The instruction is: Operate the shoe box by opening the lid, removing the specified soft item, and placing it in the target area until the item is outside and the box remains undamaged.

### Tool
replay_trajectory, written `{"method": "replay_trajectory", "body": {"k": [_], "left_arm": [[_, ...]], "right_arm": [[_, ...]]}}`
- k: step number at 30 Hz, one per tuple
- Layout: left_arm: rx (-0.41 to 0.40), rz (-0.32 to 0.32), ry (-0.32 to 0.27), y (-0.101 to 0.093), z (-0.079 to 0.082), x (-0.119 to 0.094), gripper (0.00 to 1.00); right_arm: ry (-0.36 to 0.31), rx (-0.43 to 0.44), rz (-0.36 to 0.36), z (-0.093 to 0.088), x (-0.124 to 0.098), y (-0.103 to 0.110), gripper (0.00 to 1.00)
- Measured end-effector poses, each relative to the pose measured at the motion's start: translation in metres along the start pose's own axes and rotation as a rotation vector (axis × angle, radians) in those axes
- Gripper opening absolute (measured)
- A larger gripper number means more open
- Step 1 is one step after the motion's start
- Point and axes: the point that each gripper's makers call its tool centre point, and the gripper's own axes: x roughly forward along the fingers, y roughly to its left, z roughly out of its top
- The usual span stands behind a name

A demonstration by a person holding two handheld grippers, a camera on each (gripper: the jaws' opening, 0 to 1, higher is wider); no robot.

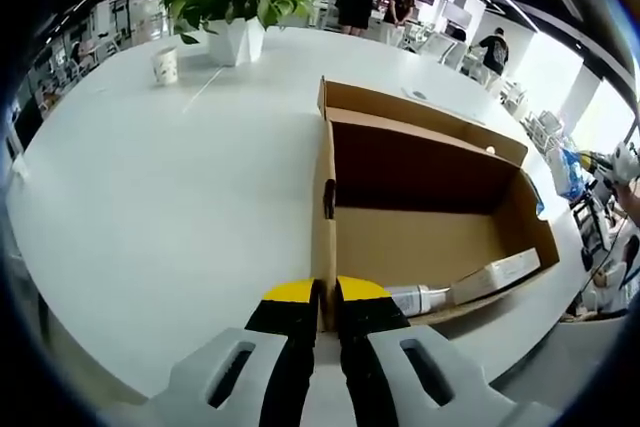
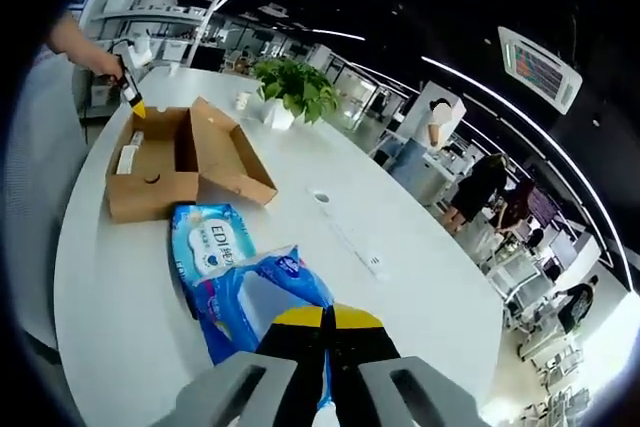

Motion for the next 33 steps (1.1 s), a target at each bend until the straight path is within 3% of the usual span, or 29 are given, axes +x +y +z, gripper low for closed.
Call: {"method": "replay_trajectory", "body": {"k": [22,33], "left_arm": [[0.010,0.016,0.010,0.001,0.000,0.002,0.04],[0.002,0.022,0.013,0.002,0.001,0.002,0.04]], "right_arm": [[0.052,-0.028,0.046,-0.045,0.012,0.010,0.00],[0.089,-0.044,0.108,-0.066,0.028,0.020,0.00]]}}
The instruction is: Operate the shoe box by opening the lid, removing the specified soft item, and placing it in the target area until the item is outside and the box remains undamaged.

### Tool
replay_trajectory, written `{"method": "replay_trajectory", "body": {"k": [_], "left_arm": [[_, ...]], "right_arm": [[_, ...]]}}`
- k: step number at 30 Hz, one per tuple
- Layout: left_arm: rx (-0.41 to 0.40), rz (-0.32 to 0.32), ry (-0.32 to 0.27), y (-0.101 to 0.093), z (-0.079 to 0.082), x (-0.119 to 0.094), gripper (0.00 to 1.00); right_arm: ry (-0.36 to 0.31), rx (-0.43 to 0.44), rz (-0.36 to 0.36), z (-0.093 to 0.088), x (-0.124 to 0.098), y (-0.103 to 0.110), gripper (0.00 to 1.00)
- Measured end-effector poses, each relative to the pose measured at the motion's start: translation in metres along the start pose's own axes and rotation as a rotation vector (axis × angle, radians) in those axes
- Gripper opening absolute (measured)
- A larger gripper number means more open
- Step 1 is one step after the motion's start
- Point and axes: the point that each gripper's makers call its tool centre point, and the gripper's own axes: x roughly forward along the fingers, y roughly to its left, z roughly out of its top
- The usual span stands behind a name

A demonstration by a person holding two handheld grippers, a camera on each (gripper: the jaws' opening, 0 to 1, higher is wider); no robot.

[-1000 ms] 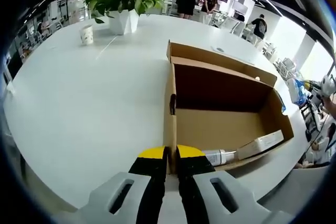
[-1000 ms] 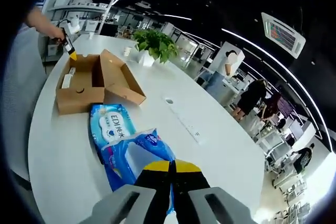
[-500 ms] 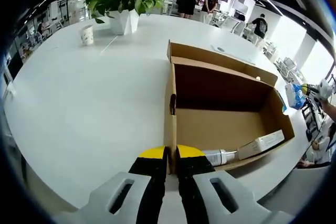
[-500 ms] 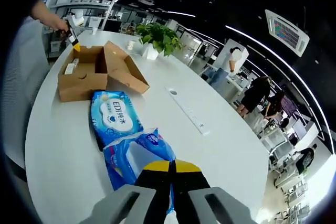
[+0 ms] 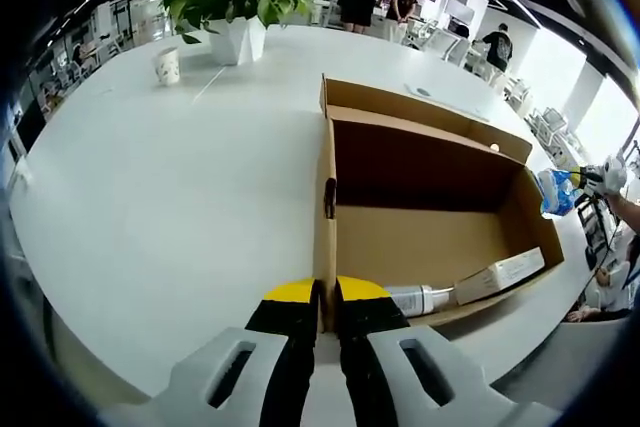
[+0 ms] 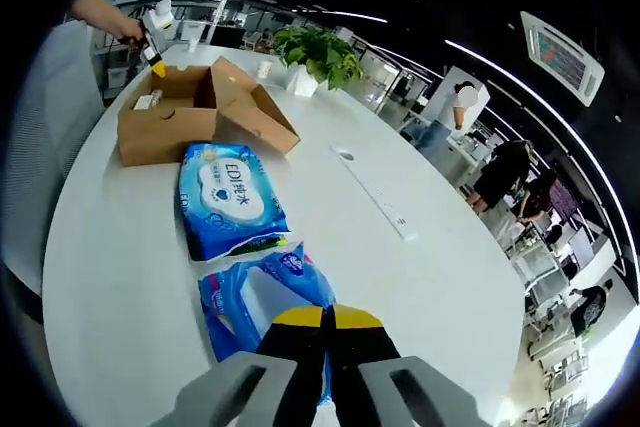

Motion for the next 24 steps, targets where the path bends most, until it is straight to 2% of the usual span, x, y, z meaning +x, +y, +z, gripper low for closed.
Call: {"method": "replay_trajectory", "body": {"k": [8,15,17,22,24], "left_arm": [[0.005,0.015,0.008,0.000,0.000,0.001,0.04],[0.003,0.019,0.009,0.000,0.000,0.000,0.04],[0.001,0.018,0.009,0.000,0.000,0.000,0.04],[-0.001,0.017,0.009,0.000,-0.001,0.001,0.04],[-0.002,0.016,0.009,0.000,-0.001,0.002,0.04]], "right_arm": [[0.019,-0.005,0.023,-0.010,0.009,0.002,0.00],[0.040,0.016,0.012,-0.018,0.011,0.001,0.00],[0.046,0.041,0.005,-0.020,0.010,0.000,0.00],[0.041,0.124,-0.047,-0.018,0.004,-0.009,0.07],[0.032,0.163,-0.067,-0.017,0.000,-0.012,0.14]]}}
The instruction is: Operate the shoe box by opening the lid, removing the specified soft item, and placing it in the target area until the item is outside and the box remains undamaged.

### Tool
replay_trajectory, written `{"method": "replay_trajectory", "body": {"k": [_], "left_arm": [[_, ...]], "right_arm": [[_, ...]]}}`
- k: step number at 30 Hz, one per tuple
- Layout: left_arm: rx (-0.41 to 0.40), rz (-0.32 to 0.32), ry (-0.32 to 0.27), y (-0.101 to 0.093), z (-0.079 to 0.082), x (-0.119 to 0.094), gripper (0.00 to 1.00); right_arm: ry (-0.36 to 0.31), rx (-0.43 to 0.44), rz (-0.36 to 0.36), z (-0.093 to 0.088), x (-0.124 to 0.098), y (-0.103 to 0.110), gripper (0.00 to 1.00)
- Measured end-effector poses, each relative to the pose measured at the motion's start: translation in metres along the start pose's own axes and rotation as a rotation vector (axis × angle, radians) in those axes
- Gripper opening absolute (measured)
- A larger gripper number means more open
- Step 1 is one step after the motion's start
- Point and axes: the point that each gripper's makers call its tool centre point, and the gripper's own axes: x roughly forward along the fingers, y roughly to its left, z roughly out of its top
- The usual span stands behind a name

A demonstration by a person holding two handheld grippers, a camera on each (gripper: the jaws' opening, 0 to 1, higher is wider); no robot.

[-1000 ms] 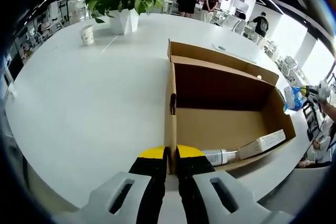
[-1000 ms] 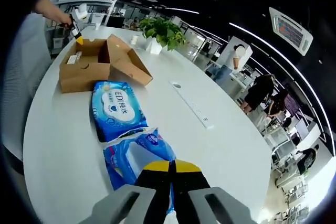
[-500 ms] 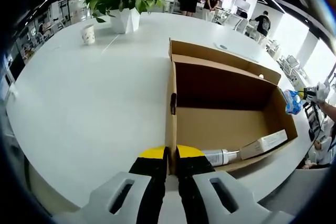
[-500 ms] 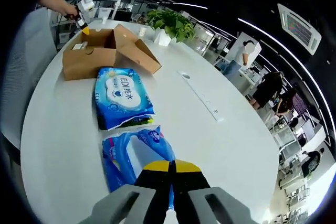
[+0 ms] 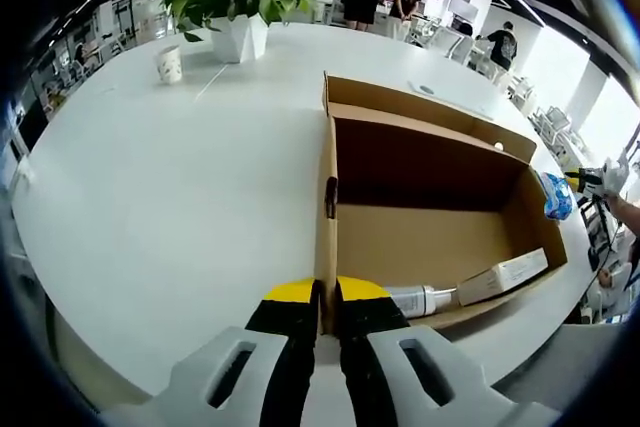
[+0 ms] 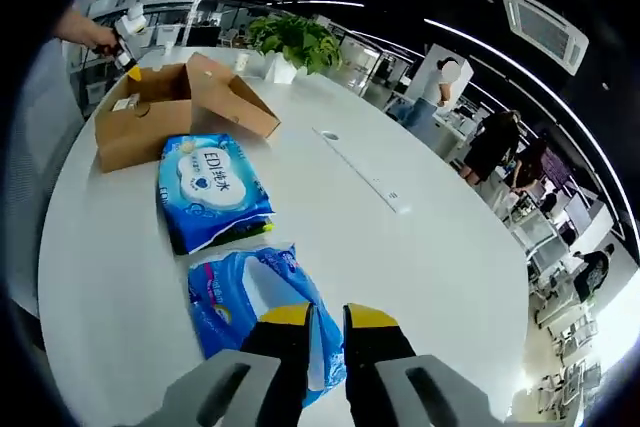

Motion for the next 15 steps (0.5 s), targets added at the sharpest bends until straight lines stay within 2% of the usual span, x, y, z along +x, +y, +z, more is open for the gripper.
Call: {"method": "replay_trajectory", "body": {"k": [5,10,15], "left_arm": [[-0.005,-0.003,-0.003,0.000,0.000,0.001,0.04],[-0.005,-0.006,-0.008,0.001,0.000,0.002,0.04],[-0.004,-0.005,-0.008,0.001,0.000,0.002,0.04]], "right_arm": [[-0.001,0.062,-0.001,0.001,-0.010,0.002,0.36],[0.004,0.106,-0.008,-0.005,-0.018,0.004,0.43],[0.039,0.134,-0.006,-0.020,-0.023,0.012,0.49]]}}
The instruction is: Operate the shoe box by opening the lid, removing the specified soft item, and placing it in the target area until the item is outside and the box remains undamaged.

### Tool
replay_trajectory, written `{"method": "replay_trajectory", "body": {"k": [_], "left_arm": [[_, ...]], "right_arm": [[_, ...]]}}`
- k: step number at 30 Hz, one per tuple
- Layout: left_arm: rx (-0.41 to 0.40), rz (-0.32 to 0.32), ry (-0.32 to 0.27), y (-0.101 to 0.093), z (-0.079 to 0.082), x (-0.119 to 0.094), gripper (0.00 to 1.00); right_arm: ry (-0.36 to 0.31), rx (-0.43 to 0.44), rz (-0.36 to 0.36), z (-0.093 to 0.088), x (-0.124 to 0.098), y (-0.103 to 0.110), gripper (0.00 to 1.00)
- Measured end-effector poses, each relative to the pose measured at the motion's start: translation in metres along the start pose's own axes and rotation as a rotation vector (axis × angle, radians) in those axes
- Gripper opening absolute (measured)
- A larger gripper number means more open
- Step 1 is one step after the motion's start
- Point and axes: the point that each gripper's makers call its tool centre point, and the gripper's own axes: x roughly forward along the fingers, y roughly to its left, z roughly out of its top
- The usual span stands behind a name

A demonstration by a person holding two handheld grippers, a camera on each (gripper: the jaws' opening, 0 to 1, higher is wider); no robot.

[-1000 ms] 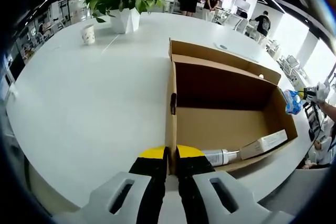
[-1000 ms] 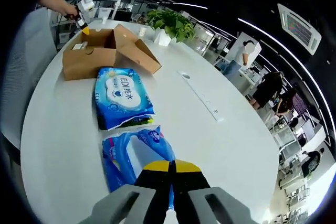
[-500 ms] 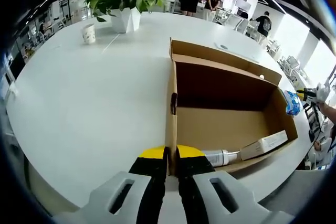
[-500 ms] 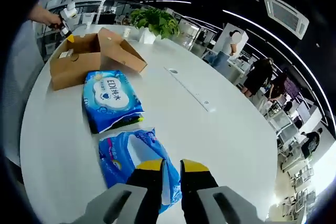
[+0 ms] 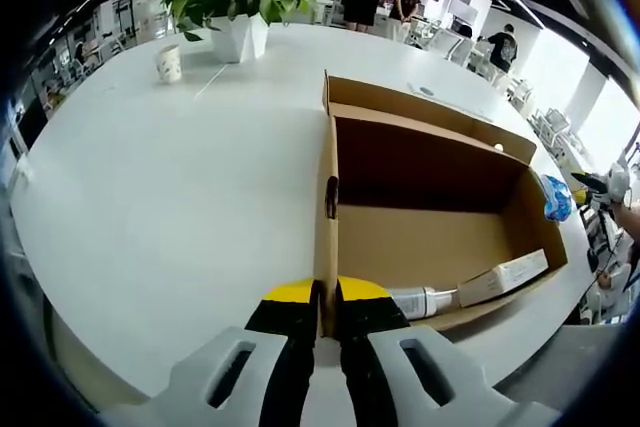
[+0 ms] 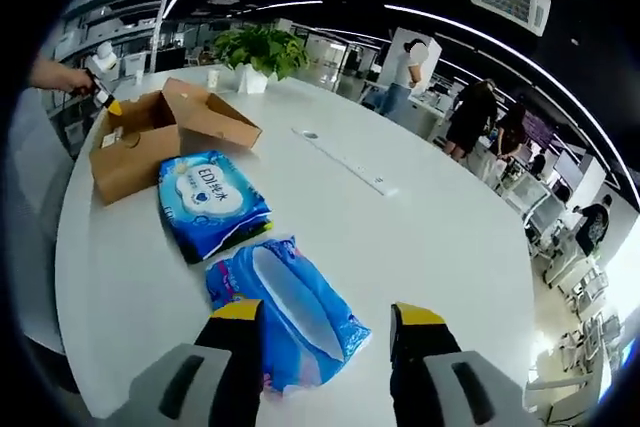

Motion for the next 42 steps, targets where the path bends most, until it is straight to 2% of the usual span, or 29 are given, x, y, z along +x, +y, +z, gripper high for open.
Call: {"method": "replay_trajectory", "body": {"k": [5,14,21,26,35,42], "left_arm": [[-0.002,0.001,-0.001,0.000,0.000,0.000,0.04],[0.001,0.007,-0.004,0.000,0.000,0.000,0.04],[-0.003,0.007,-0.008,0.000,-0.001,0.000,0.04],[-0.004,0.006,-0.009,0.000,-0.001,-0.001,0.04],[-0.008,0.004,-0.010,0.000,0.000,0.000,0.04],[-0.011,0.000,-0.011,0.000,0.000,-0.001,0.04]], "right_arm": [[0.044,0.035,0.016,-0.019,-0.001,0.008,0.56],[0.092,0.066,0.041,-0.039,0.003,0.016,0.58],[0.125,0.014,0.095,-0.049,0.014,0.029,0.57],[0.152,-0.007,0.094,-0.054,0.021,0.029,0.55],[0.151,-0.068,0.108,-0.051,0.025,0.024,0.50],[0.157,-0.065,0.105,-0.050,0.028,0.021,0.49]]}}
